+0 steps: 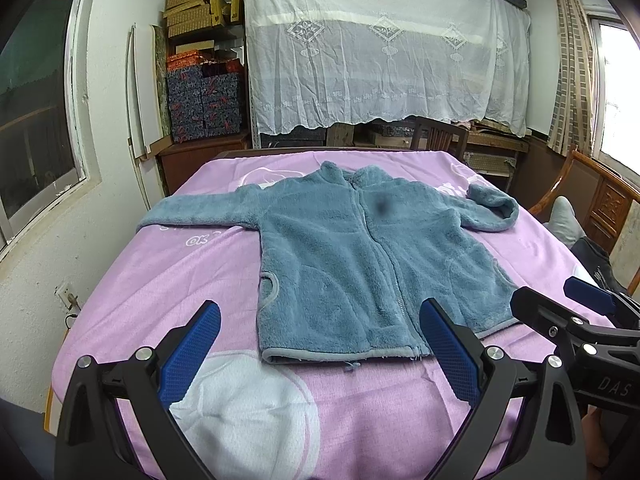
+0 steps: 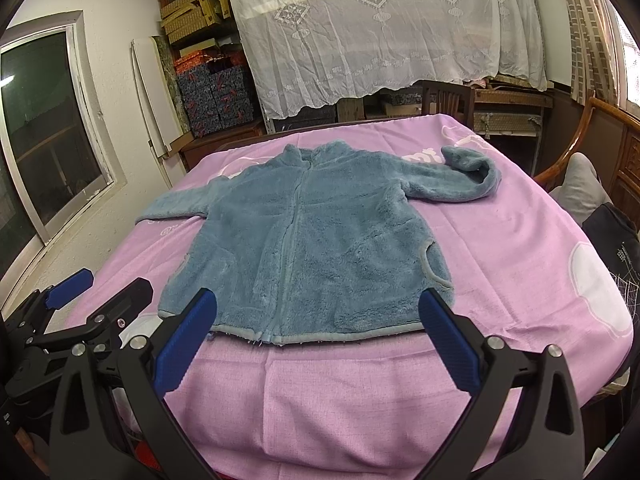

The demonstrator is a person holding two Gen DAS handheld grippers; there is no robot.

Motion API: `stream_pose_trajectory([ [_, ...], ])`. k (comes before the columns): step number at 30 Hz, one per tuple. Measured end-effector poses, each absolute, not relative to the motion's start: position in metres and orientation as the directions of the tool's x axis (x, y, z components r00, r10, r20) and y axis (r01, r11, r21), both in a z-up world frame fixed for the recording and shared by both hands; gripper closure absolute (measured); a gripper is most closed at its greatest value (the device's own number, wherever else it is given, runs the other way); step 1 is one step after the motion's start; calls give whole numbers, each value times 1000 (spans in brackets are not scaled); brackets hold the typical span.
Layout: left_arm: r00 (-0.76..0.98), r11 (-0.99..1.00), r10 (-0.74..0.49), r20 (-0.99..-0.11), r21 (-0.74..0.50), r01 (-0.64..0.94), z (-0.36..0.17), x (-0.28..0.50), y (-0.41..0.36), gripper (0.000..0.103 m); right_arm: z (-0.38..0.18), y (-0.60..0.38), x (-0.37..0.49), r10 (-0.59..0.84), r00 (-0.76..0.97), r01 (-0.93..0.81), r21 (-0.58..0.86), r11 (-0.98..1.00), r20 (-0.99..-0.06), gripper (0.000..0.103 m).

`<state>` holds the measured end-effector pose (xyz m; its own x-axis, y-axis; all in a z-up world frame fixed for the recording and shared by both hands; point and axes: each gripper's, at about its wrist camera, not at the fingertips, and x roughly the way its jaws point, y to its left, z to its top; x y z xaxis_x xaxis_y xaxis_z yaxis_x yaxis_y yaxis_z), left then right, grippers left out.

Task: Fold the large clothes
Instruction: 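Reach the right tool to the jacket sleeve cuff and grasp it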

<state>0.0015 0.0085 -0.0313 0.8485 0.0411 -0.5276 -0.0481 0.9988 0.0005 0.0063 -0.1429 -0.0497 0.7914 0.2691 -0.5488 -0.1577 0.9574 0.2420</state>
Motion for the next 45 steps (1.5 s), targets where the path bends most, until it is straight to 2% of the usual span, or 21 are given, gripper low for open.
stream_pose_trajectory([
  [4, 839, 999, 9, -543, -22, -25, -37, 4, 13, 3, -50, -144, 9, 274, 783, -161, 243, 957, -559, 4],
  [7, 818, 996, -23, -575, -84, -31, -43, 14, 35, 3, -51, -155, 16, 276, 772, -150, 258, 955, -573, 4],
  [11, 751, 966, -126, -648, -252, -55, -62, 38, 75, 4, -60, -182, 25, 260, 758, -102, 284, 953, -599, 4],
  [16, 722, 972, -105, -684, -225, -71, -77, 57, 84, 4, -73, -225, 44, 291, 736, -42, 388, 921, -611, 4],
  [18, 706, 979, -77, -704, -188, -80, -86, 71, 85, 4, -79, -233, 53, 253, 737, -12, 362, 932, -627, 4],
  [21, 664, 977, -88, -742, -193, -86, -101, 93, 89, 14, -92, -241, 68, 221, 716, 16, 332, 943, -662, 6],
  [23, 635, 975, -104, -765, -205, -87, -111, 103, 87, 27, -102, -244, 79, 242, 689, 10, 342, 939, -683, 21],
  [24, 633, 975, -104, -767, -204, -87, -113, 105, 87, 28, -107, -244, 84, 257, 671, 3, 349, 937, -695, 32],
  [27, 640, 984, -73, -765, -161, -79, -111, 104, 82, 44, -120, -245, 98, 294, 633, -9, 372, 928, -717, 46],
  [29, 641, 988, -56, -766, -135, -75, -110, 101, 80, 55, -126, -238, 103, 298, 610, -29, 355, 934, -734, 62],
  [30, 640, 990, -48, -767, -122, -72, -109, 100, 80, 57, -130, -234, 105, 300, 600, -42, 345, 938, -742, 71],
  [31, 639, 991, -45, -768, -113, -66, -109, 98, 80, 58, -130, -229, 103, 288, 604, -47, 327, 944, -743, 72],
  [34, 637, 995, -33, -770, -88, -55, -108, 90, 79, 56, -130, -222, 98, 260, 607, -78, 270, 960, -751, 72],
  [36, 631, 991, -56, -774, -119, -58, -103, 88, 87, 54, -130, -225, 98, 280, 596, -87, 286, 954, -752, 72],
  [38, 633, 988, -77, -770, -147, -58, -90, 89, 94, 37, -128, -236, 102, 316, 573, -85, 328, 941, -756, 65],
  [39, 646, 989, -69, -760, -137, -55, -81, 93, 94, 32, -123, -243, 105, 322, 573, -79, 340, 937, -754, 60],
  [41, 683, 996, -26, -730, -78, -45, -62, 106, 89, 20, -104, -258, 114, 295, 619, -50, 338, 940, -728, 57],
  [43, 700, 999, -5, -714, -37, -30, -50, 121, 82, 15, -80, -270, 130, 242, 673, -27, 303, 953, -699, 51],
  [45, 702, 1000, -16, -712, -11, 12, -43, 159, 67, 14, -63, -273, 153, 182, 709, -17, 241, 970, -682, 50],
])
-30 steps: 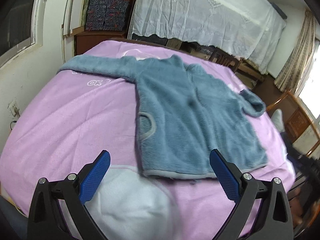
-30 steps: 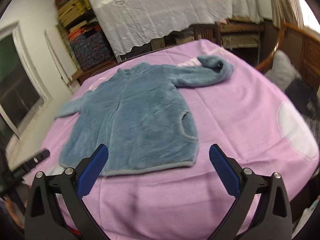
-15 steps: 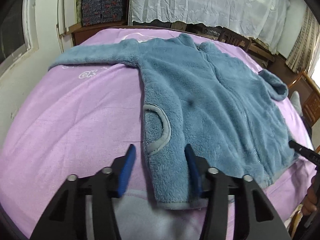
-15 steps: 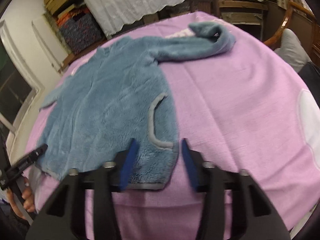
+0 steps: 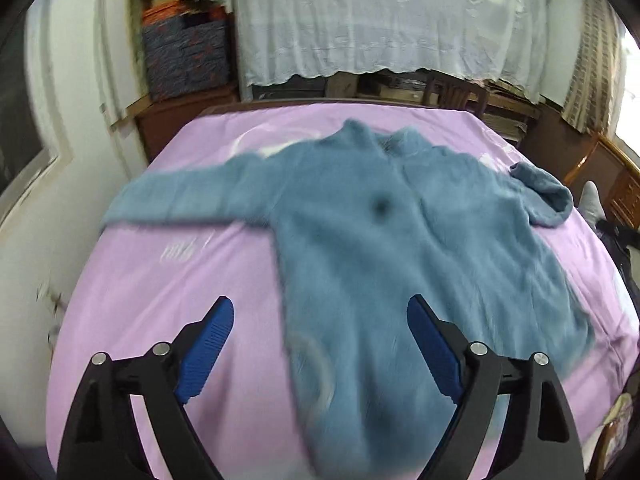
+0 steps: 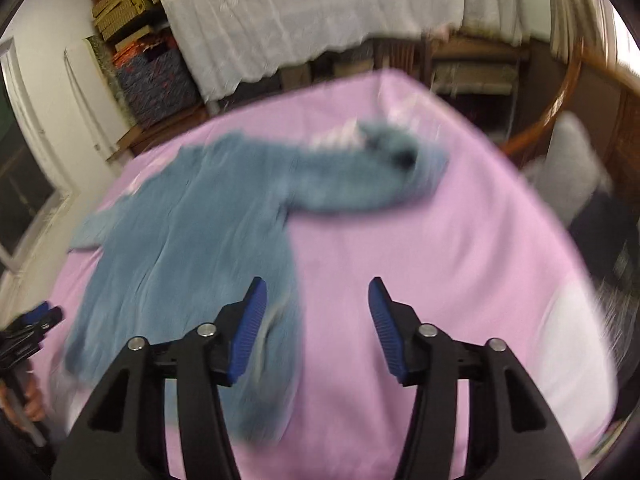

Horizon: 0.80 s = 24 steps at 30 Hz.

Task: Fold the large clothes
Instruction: 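Reach the right tool to the jacket sleeve cuff and grasp it, then lift the grasped sleeve with the right tool and carry it across the jacket body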

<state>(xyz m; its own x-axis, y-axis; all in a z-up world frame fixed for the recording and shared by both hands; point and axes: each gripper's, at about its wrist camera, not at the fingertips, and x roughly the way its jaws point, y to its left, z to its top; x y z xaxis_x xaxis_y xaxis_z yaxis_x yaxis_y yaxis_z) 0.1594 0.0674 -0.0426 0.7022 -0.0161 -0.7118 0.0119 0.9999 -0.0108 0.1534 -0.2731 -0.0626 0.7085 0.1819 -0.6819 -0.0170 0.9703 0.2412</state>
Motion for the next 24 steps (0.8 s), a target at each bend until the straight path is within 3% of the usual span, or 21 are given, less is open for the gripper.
stream_pose_trajectory([
  [6, 626, 995, -97, -774, -73, 64, -62, 241, 44, 14, -47, -255, 258, -85, 717, 23, -98, 995, -692, 48],
  [13, 558, 997, -66, -827, -69, 15, -109, 302, 47, 4, -78, -248, 349, -187, 646, 33, -218, 975, -740, 38],
  [19, 575, 999, -26, -818, -2, 43, -120, 305, 39, 3, -112, -250, 399, -271, 596, 75, -284, 956, -756, 35],
  [21, 574, 999, -38, -818, -18, 41, -122, 308, 42, 3, -119, -264, 407, -279, 581, 120, -258, 959, -765, 39],
  [23, 574, 999, -33, -818, -11, 42, -123, 308, 43, 3, -122, -279, 405, -254, 567, 155, -201, 967, -783, 76],
  [24, 573, 999, -30, -819, -8, 42, -124, 310, 43, 3, -121, -287, 402, -233, 563, 171, -164, 972, -793, 80],
])
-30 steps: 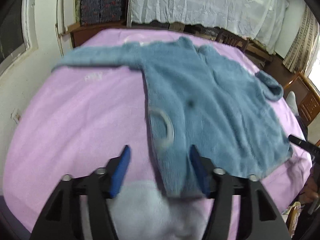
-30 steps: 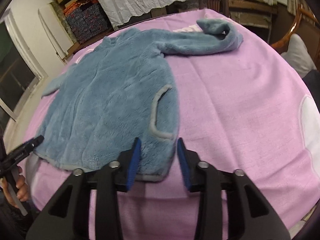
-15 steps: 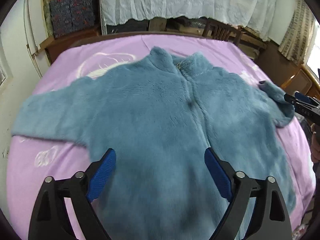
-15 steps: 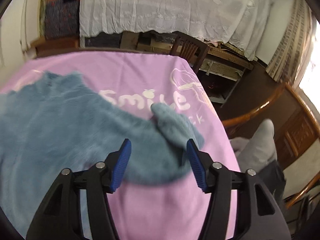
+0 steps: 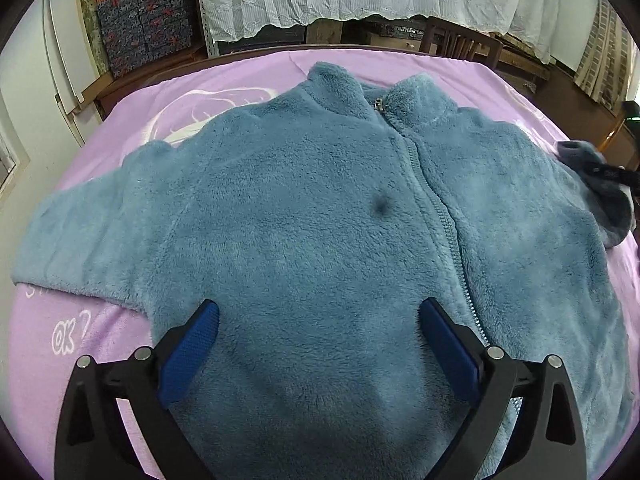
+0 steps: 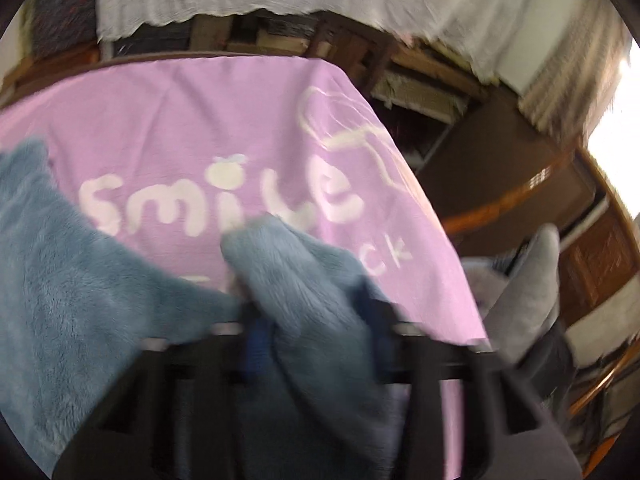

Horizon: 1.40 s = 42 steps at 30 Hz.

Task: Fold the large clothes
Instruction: 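Lift the grasped sleeve with the right tool and carry it across the jacket body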

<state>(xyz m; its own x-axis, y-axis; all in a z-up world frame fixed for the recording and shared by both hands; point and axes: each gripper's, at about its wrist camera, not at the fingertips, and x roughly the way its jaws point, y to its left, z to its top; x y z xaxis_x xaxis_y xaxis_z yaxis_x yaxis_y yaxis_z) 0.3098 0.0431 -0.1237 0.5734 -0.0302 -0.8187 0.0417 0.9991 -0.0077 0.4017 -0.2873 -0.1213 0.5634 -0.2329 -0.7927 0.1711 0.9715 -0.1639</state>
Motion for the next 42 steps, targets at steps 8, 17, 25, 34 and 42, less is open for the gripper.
stream_pose_trajectory([
  [8, 572, 999, -26, -820, -3, 41, -120, 307, 40, 3, -89, -397, 313, -151, 636, 433, 188, 881, -757, 81],
  [17, 574, 999, -28, -819, -5, 41, -121, 306, 41, 3, -128, -470, 230, -188, 567, 608, 253, 752, -802, 58],
  [25, 608, 999, -29, -793, -36, 1, -108, 295, 53, 3, -102, -409, 235, -37, 690, 404, 343, 848, -723, 58],
  [34, 549, 982, 34, -835, -73, -172, -114, 307, 109, 3, -145, -315, 314, 209, 622, 212, 419, 883, -754, 57],
  [42, 553, 982, 63, -831, -49, -185, -112, 314, 107, 3, -157, -380, 297, 115, 662, 373, 459, 807, -741, 64],
])
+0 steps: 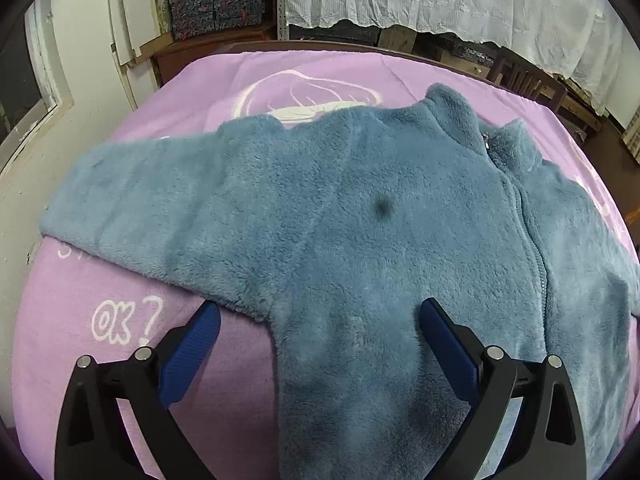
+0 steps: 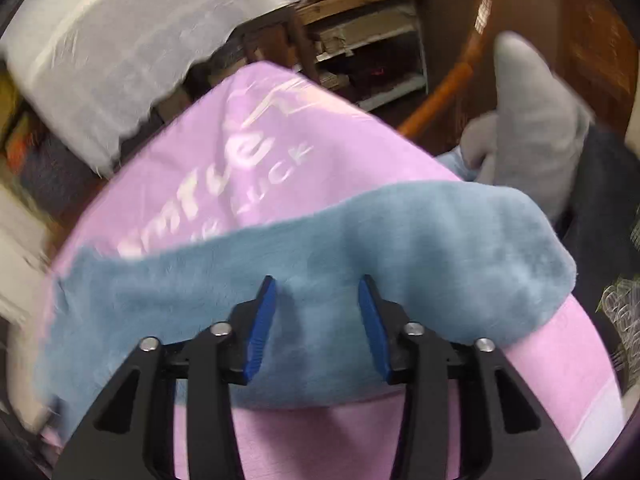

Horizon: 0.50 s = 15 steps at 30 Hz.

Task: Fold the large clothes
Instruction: 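Lift the grasped sleeve with the right tool and carry it across the jacket body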

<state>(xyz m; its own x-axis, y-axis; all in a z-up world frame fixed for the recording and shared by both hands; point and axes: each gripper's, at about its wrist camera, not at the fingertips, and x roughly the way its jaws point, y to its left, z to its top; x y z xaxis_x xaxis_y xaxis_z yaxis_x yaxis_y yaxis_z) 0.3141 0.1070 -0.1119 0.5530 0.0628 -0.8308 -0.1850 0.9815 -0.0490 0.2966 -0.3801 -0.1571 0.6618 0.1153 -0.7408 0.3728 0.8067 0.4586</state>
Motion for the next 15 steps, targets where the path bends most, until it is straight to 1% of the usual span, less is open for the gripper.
stream_pose_trajectory([
  [1, 560, 980, 70, -826, -48, -194, -111, 311, 109, 3, -160, -394, 291, 141, 685, 392, 524, 756, -715, 67],
  [2, 583, 977, 87, -808, -46, -210, -106, 306, 115, 3, -161, -404, 287, 141, 696, 413, 554, 723, -704, 72],
  [4, 616, 974, 108, -780, -42, -223, -97, 298, 119, 3, -157, -410, 279, 95, 708, 445, 546, 710, -700, 72],
  [5, 646, 975, 107, -755, -47, -217, -88, 294, 118, 3, -152, -409, 274, 53, 716, 458, 526, 717, -696, 66],
  [6, 668, 978, 96, -738, -56, -203, -83, 292, 115, 3, -146, -407, 271, 30, 731, 453, 518, 726, -682, 63],
  [7, 675, 979, 89, -732, -61, -195, -81, 291, 113, 3, -140, -404, 266, 39, 757, 421, 532, 735, -653, 60],
  [10, 648, 987, 12, -762, -94, -129, -81, 296, 92, 3, -134, -384, 255, 150, 782, 310, 586, 749, -605, 57],
  [12, 609, 993, -56, -791, -108, -49, -84, 304, 69, 3, -136, -368, 251, 213, 764, 262, 594, 760, -609, 56],
  [15, 588, 997, -60, -807, -71, 4, -93, 311, 46, 3, -142, -353, 250, 241, 737, 245, 581, 776, -632, 56],
])
